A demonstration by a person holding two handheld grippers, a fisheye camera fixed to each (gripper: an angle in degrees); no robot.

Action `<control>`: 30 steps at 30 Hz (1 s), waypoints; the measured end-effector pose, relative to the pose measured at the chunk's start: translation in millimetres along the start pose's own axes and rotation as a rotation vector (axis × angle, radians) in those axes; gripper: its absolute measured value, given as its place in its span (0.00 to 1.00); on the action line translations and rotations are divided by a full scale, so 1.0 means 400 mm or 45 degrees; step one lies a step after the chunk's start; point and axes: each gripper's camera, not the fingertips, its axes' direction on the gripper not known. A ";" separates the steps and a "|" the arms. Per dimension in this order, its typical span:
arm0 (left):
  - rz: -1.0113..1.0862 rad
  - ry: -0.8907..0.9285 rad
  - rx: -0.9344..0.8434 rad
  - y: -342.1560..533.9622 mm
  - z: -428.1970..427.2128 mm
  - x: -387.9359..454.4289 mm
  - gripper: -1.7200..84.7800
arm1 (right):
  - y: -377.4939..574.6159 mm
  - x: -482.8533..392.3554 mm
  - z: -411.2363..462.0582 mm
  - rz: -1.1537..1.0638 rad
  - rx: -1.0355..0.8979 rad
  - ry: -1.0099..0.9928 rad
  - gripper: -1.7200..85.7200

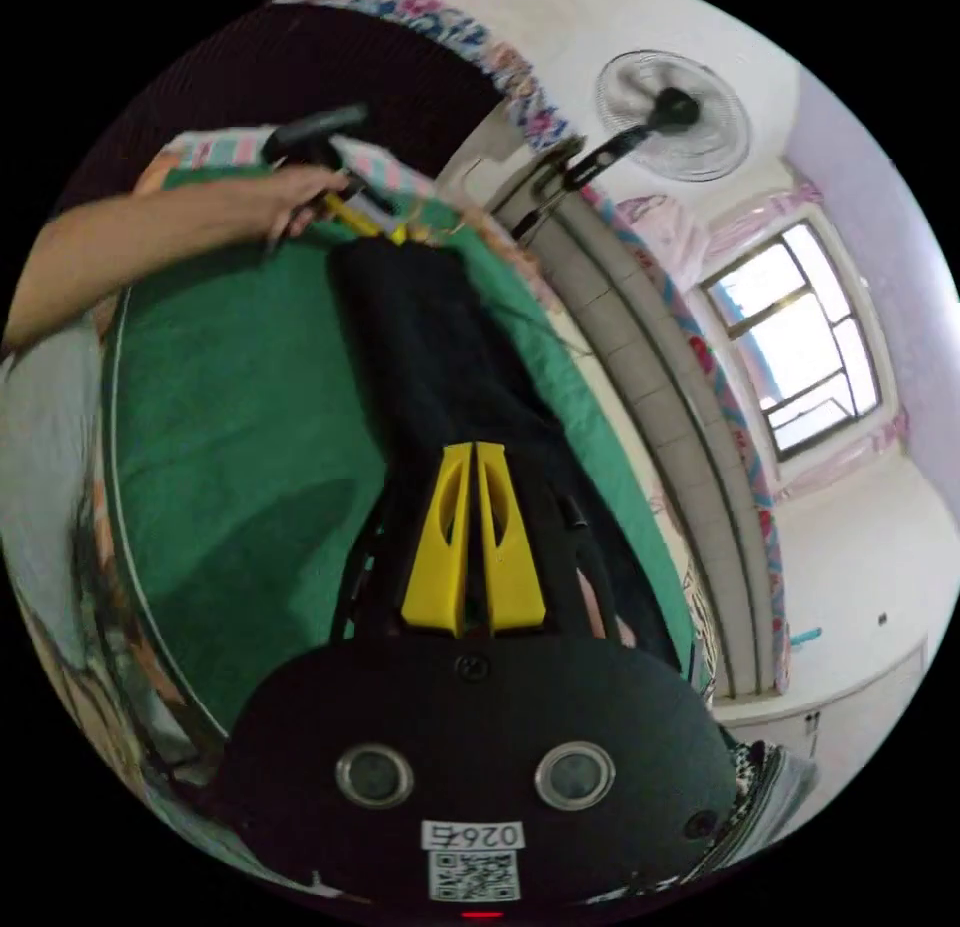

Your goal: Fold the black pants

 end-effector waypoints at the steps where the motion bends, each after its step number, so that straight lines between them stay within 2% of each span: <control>1: -0.028 0.022 0.050 0.005 -0.021 -0.013 0.10 | -0.017 0.035 -0.013 0.107 0.100 0.087 0.01; 3: -0.026 0.033 0.115 0.010 -0.043 -0.017 0.11 | -0.053 0.090 0.005 0.219 0.162 0.165 0.01; 4: 0.002 0.013 0.132 0.011 -0.049 -0.008 0.15 | -0.085 0.127 0.041 0.254 0.151 0.136 0.01; 7: 0.103 -0.097 0.107 0.002 -0.028 0.033 0.22 | -0.166 0.216 0.171 0.302 0.064 -0.140 0.03; 9: 0.144 -0.159 0.043 -0.003 0.004 0.055 0.23 | -0.205 0.256 0.254 0.317 -0.014 -0.273 0.06; 11: 0.181 -0.190 -0.019 -0.003 0.037 0.071 0.20 | -0.244 0.288 0.354 0.328 -0.121 -0.326 0.08; 13: 0.224 -0.205 -0.177 -0.001 0.090 0.086 0.13 | -0.264 0.297 0.431 0.298 -0.266 -0.315 0.02; 15: 0.261 -0.246 -0.166 0.011 0.086 0.099 0.11 | -0.282 0.306 0.485 0.232 -0.430 -0.388 0.01; 19: 0.204 -0.203 -0.101 0.033 0.069 0.103 0.10 | -0.287 0.393 0.464 0.375 -0.270 -0.382 0.01; 22: 0.125 -0.168 -0.077 0.055 0.077 0.087 0.12 | -0.243 0.451 0.546 0.503 -0.411 -0.573 0.04; 24: 0.068 -0.132 -0.014 0.075 0.061 0.071 0.11 | -0.203 0.495 0.541 0.634 -0.354 -0.618 0.04; 26: 0.012 -0.113 0.103 0.103 0.028 0.060 0.07 | -0.140 0.550 0.478 0.775 -0.139 -0.655 0.03; 28: -0.029 -0.122 0.280 0.150 -0.014 0.065 0.02 | -0.097 0.567 0.420 0.816 0.015 -0.652 0.02; 30: -0.018 -0.114 0.356 0.178 -0.024 0.084 0.01 | -0.068 0.556 0.372 0.795 0.131 -0.651 0.01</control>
